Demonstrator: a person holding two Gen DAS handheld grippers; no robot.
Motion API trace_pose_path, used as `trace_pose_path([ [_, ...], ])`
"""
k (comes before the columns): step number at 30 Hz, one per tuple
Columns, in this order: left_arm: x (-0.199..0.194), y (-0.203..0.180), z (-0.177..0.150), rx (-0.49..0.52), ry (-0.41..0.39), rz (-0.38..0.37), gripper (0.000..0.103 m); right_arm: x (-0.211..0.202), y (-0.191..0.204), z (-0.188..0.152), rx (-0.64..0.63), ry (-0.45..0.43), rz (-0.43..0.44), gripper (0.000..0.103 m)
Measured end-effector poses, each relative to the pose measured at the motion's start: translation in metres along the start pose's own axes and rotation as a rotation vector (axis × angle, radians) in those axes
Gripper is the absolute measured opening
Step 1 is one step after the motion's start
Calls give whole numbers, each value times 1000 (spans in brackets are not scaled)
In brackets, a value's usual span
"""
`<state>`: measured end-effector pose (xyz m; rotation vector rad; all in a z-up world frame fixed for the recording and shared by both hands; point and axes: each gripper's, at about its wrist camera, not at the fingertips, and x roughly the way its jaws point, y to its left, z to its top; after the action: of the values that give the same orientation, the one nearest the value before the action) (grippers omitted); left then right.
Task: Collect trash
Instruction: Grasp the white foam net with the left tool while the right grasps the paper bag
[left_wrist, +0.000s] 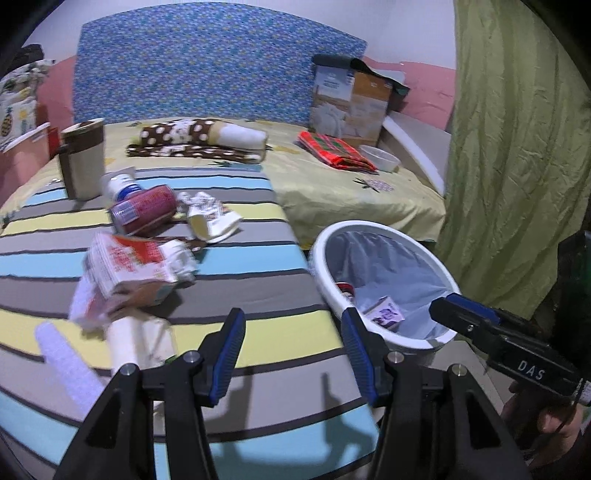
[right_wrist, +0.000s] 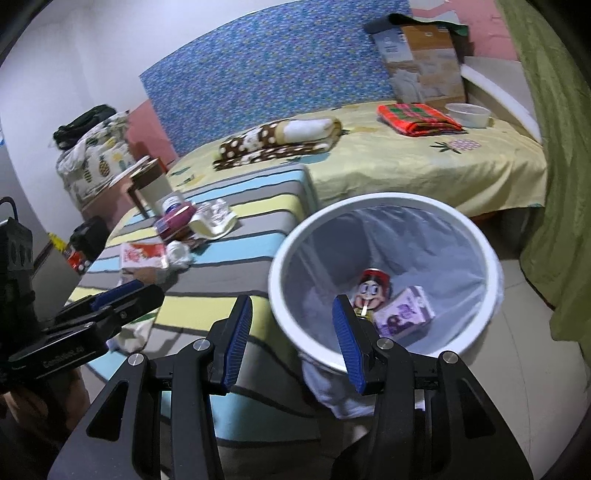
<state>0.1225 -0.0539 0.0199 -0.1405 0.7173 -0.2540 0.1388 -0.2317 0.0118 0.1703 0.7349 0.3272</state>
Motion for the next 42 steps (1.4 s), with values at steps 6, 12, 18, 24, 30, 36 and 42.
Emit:
trace_pose_path([
  [6, -15, 24, -9, -39, -22, 63, 56, 3, 18, -3, -33, 17, 34, 47],
  [12, -31, 55, -18, -98, -44, 163, 56, 9, 34, -5, -74, 35, 66, 47],
  [18, -37, 89, -27, -174, -42, 244, 56, 15, 45, -5, -83, 44, 101, 50],
  [24, -32, 119, -36, -270, -8, 311, 56, 21, 57, -7, -99, 57, 124, 54],
  [30, -13, 131, -50, -351, 70, 317, 56, 23, 63, -7, -117, 75, 121, 54],
  [36, -14, 128, -53, -319, 72, 294, 35, 26, 71, -6, -124, 85, 120, 54],
  [42, -28, 131, -52, -291, 49, 274, 25, 32, 97, -8, -165, 106, 157, 54],
])
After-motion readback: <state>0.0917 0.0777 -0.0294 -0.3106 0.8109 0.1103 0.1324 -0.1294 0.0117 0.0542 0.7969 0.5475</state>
